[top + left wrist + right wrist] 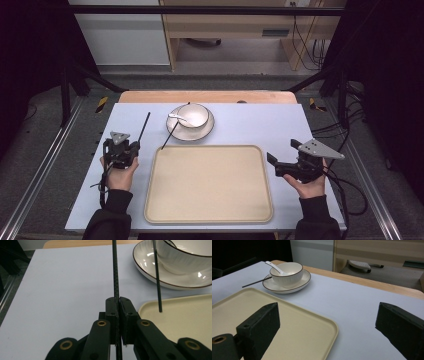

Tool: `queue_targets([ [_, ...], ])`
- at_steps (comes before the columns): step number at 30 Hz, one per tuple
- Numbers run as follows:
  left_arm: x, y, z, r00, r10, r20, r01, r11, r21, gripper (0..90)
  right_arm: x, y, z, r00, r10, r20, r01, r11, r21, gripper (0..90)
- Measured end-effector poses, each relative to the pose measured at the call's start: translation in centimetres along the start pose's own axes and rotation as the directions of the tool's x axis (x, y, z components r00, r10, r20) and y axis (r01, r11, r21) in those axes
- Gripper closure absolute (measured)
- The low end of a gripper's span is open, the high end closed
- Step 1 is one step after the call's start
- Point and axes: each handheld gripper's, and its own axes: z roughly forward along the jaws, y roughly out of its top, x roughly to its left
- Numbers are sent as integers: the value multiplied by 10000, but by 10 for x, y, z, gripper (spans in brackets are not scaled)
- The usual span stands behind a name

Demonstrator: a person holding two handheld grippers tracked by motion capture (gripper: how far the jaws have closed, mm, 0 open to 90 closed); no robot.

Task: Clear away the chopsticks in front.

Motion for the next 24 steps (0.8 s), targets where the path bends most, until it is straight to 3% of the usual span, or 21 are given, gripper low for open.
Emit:
queue_targets([
  [2,-3,-5,-10,9999,-156,49,157,9997,-205,853,0,0,-1,10000,-8,-12,8,10000,-20,56],
  [5,-13,-9,-24,10000,-6,-73,2,9985,-553,853,0,1,-2,10000,34,-5,-34,10000,-69,57],
  [13,-34,-22,-57,9982,-563,-203,534,9908,-1245,853,0,0,-3,10000,-28,-36,28,10000,-63,57],
  [24,-64,-53,-75,9960,-857,-236,810,9843,-1565,853,1,0,-3,10000,-12,-84,11,10000,-81,58],
])
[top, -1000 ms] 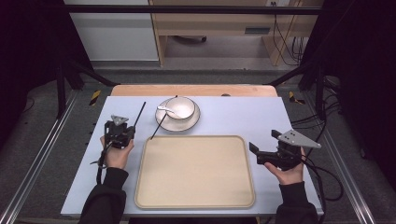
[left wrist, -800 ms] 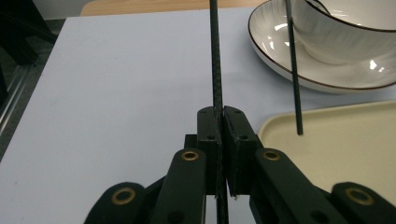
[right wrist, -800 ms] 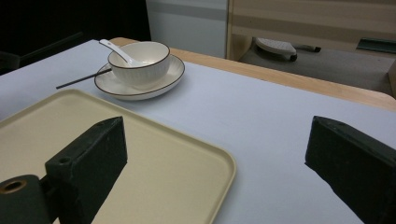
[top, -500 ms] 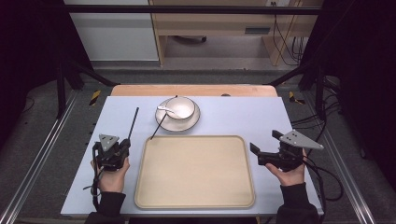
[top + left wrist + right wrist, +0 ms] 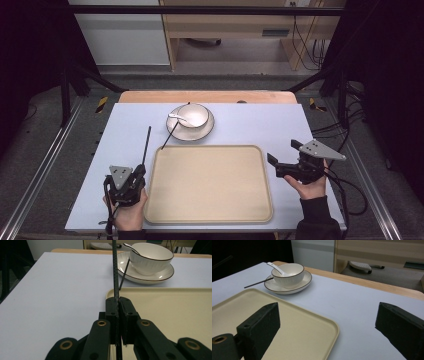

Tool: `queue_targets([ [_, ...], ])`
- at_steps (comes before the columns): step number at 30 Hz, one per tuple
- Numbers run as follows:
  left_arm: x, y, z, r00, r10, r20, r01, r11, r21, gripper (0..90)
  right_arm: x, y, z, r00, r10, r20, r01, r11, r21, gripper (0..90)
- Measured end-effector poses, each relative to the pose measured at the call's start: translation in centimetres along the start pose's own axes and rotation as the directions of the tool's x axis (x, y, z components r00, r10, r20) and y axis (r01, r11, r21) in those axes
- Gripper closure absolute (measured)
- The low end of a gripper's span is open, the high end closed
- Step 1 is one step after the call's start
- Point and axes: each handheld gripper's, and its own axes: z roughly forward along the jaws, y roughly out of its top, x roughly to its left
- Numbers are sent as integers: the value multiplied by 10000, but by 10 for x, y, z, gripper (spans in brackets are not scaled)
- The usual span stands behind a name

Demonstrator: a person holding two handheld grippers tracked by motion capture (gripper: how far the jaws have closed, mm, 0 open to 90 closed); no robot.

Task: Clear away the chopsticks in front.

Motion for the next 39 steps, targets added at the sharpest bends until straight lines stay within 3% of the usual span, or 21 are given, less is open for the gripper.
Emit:
queue_targets([
  [6,-13,-18,-6,9996,-283,-99,282,9996,-61,853,1,0,0,10000,-8,19,8,10000,0,59],
  [10,-19,-27,-6,9997,-184,-164,184,9998,-28,853,0,0,-1,10000,-15,58,15,10000,-16,59],
  [18,-25,-42,4,9996,-272,-37,274,9991,335,853,1,-1,1,10000,-81,54,81,10000,52,60],
  [23,-27,-45,13,9999,-122,-66,126,9979,637,853,2,-1,2,10000,-58,36,57,10000,77,60],
  [33,-31,-52,25,9998,159,-104,-143,9898,1420,853,3,-2,3,10000,-67,44,66,9999,136,60],
  [39,-32,-48,32,9996,284,-66,-266,9804,1951,853,4,-2,4,10000,-82,37,81,9998,169,60],
])
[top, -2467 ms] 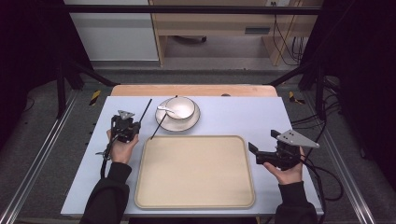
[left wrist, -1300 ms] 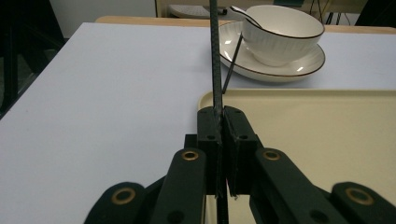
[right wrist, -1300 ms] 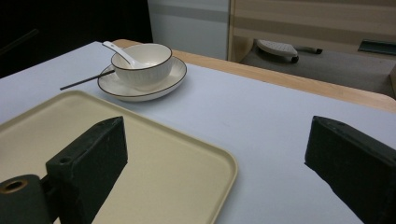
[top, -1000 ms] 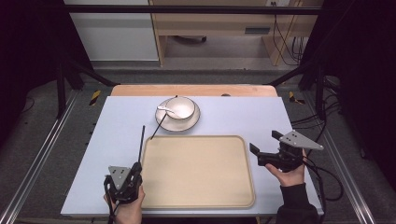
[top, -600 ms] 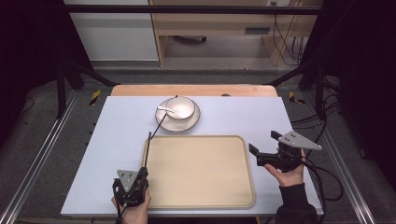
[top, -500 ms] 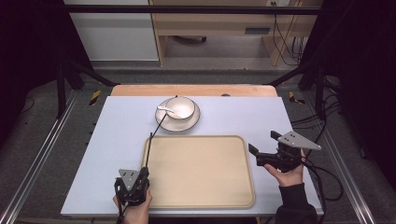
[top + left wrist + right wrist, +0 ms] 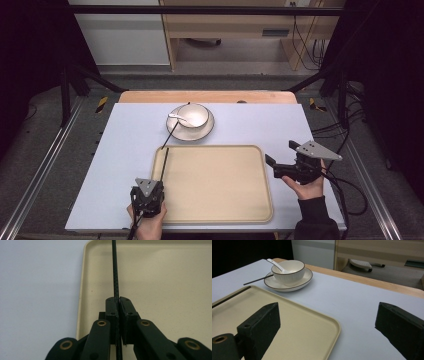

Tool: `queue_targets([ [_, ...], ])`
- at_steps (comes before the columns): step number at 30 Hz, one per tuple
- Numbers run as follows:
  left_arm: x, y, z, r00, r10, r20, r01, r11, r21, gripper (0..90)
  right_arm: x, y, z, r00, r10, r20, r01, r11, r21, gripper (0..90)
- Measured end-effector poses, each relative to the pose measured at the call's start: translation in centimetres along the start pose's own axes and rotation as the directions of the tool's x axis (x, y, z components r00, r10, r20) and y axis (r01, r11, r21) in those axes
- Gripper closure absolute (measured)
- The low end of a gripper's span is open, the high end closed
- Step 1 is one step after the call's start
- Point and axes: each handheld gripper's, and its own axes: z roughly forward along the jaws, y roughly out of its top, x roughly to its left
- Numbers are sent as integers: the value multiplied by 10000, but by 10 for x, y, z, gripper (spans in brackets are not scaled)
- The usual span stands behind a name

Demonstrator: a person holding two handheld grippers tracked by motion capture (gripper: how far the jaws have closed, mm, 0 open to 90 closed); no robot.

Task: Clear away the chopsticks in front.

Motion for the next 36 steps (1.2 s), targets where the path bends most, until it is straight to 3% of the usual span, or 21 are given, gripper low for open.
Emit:
queue_targets([
  [8,-1,5,8,9999,55,-111,-51,9991,423,852,0,0,0,10000,15,-6,-15,10000,-12,60],
  [19,0,6,8,10000,23,11,-24,9982,601,812,0,0,-1,10000,22,-3,-22,10000,-18,60],
  [22,3,7,3,9998,-39,189,32,9993,363,755,-1,1,-2,10000,12,-4,-12,10000,-60,60],
  [26,10,16,-5,9967,48,816,-33,9998,-195,675,-1,1,-3,10000,34,14,-34,10000,-65,59],
  [29,18,26,-12,9897,196,1417,-106,9979,-642,609,-2,1,-4,10000,25,35,-24,9999,-133,59],
  [34,28,46,-19,9806,621,1858,-373,9902,-1344,495,-2,2,-6,9999,92,46,-91,9998,-168,59],
  [36,31,55,-21,9743,838,2093,-504,9858,-1604,450,-2,2,-6,9999,98,50,-97,9998,-194,59],
])
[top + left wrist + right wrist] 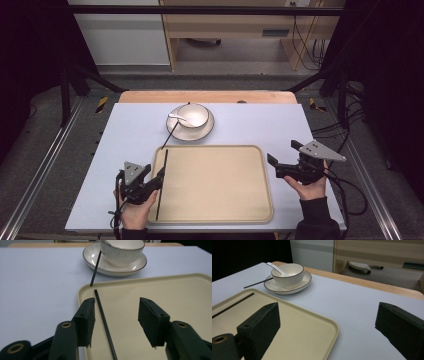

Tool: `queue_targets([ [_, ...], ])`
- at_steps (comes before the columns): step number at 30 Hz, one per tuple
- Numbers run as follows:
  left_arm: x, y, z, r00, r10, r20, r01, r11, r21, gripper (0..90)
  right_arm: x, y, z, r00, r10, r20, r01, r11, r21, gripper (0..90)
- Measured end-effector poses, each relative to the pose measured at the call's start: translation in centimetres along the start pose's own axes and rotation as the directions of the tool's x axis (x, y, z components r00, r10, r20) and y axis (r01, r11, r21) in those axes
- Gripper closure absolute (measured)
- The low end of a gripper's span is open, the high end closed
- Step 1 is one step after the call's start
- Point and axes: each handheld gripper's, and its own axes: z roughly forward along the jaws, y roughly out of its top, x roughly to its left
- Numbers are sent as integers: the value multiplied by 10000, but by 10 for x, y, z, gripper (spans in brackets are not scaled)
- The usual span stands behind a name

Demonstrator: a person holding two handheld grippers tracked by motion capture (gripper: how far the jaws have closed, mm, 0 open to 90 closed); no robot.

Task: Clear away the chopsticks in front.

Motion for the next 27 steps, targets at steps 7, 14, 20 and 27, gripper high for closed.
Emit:
queue_targets([
  [7,10,23,4,9953,554,795,-516,9975,-490,332,1,0,0,10000,-19,-25,19,10000,3,59],
  [14,18,43,16,9863,1011,1301,-923,9931,-723,244,1,-1,0,10000,4,-24,-4,10000,14,59],
  [20,28,58,31,9836,1235,1315,-1154,9910,-676,181,1,-1,2,10000,18,17,-18,10000,16,60],
  [27,39,70,52,9794,1598,1236,-1578,9871,-257,172,0,0,1,10000,30,70,-30,10000,-19,61],
])
